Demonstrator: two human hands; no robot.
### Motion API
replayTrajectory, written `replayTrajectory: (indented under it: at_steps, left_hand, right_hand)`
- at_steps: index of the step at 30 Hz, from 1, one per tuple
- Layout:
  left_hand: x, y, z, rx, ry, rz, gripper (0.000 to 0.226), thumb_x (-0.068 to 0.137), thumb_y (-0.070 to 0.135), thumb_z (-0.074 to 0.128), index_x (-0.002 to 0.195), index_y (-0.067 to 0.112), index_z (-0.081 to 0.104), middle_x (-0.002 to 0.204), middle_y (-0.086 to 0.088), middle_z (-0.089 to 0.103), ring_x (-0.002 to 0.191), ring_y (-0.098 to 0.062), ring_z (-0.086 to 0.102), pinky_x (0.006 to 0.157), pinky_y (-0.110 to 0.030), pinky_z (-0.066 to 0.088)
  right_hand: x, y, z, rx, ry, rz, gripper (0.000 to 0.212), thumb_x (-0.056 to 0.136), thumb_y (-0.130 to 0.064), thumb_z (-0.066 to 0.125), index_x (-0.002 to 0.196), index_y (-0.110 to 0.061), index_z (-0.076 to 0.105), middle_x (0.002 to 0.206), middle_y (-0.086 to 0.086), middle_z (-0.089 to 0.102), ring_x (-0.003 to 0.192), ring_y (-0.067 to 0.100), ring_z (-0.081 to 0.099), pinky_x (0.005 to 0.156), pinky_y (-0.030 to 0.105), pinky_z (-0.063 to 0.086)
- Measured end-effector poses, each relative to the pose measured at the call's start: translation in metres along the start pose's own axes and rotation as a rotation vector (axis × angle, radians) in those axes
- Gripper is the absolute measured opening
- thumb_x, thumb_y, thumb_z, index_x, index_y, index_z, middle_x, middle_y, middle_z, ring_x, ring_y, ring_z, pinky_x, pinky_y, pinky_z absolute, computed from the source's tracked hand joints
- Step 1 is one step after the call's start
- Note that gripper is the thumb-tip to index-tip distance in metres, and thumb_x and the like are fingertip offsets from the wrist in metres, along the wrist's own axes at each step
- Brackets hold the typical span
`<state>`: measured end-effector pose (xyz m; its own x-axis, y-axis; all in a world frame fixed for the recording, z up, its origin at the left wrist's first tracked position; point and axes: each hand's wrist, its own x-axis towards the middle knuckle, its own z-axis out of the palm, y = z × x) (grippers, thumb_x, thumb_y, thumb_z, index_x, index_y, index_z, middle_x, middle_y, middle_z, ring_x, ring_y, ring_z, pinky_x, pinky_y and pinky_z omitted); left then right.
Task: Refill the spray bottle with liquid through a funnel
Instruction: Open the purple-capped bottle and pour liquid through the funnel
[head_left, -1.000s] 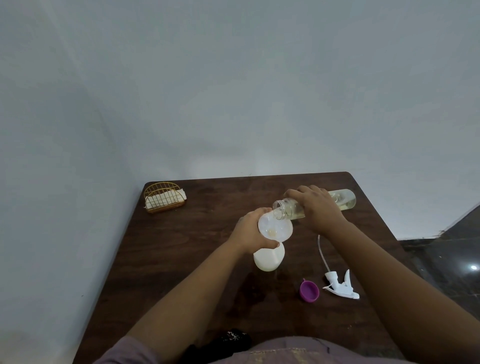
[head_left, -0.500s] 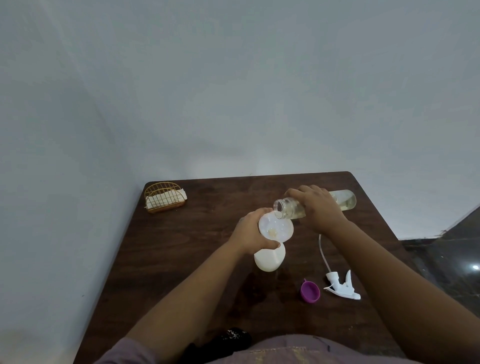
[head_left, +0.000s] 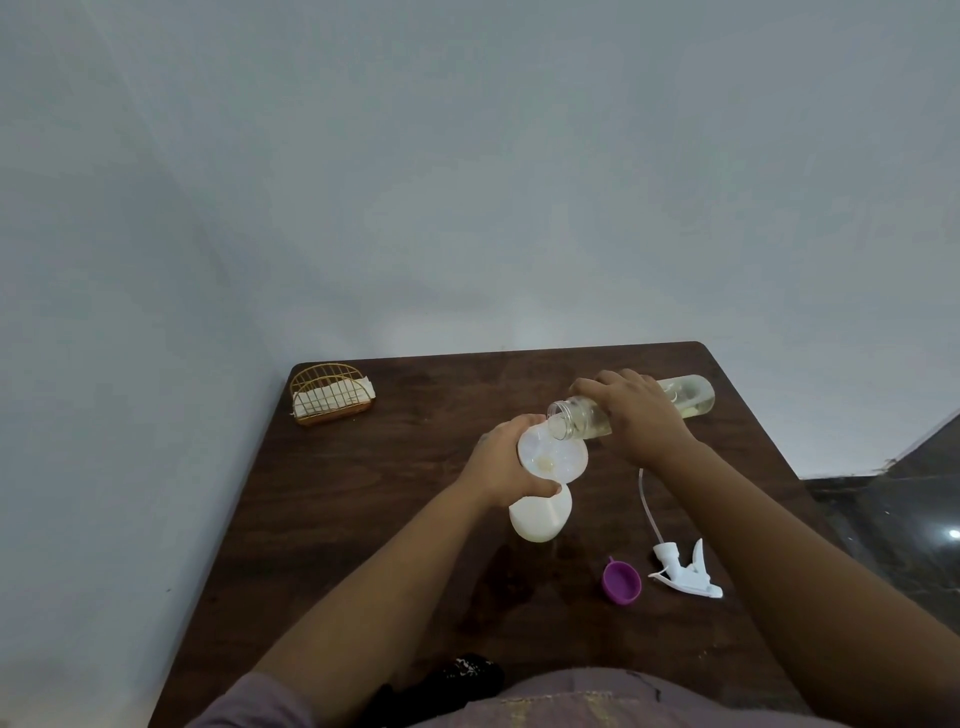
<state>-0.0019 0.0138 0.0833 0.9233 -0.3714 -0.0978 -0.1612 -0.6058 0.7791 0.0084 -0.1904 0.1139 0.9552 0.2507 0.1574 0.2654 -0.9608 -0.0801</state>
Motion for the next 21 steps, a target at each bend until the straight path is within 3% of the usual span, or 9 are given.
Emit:
replayTrajectory:
  at_steps: [7, 21]
  left_hand:
    - [0.0007, -0.0007, 0.0004, -0.002, 0.003, 0.006, 0.08, 0.067, 0.029, 0.087, 0.137, 0.027, 0.047, 0.131, 0.006, 0.056, 0.109, -0.009, 0.051, 0.093, -0.033, 0.05]
    - [0.0021, -0.0025, 0.0008, -0.002, -0.003, -0.003, 0.081, 0.066, 0.03, 0.087, 0.137, 0.028, 0.047, 0.132, 0.005, 0.055, 0.116, -0.015, 0.053, 0.096, -0.04, 0.051]
  right_hand:
    - [0.0002, -0.0004, 0.0008, -0.005, 0.004, 0.003, 0.045, 0.076, -0.021, 0.069, 0.118, -0.029, 0.054, 0.102, -0.002, 0.059, 0.095, 0.023, 0.053, 0.087, 0.037, 0.041]
    - [0.0018, 0.0009, 0.0022, -0.006, 0.019, -0.006, 0.045, 0.076, -0.02, 0.07, 0.117, -0.03, 0.054, 0.102, -0.003, 0.06, 0.095, 0.022, 0.053, 0.088, 0.037, 0.041]
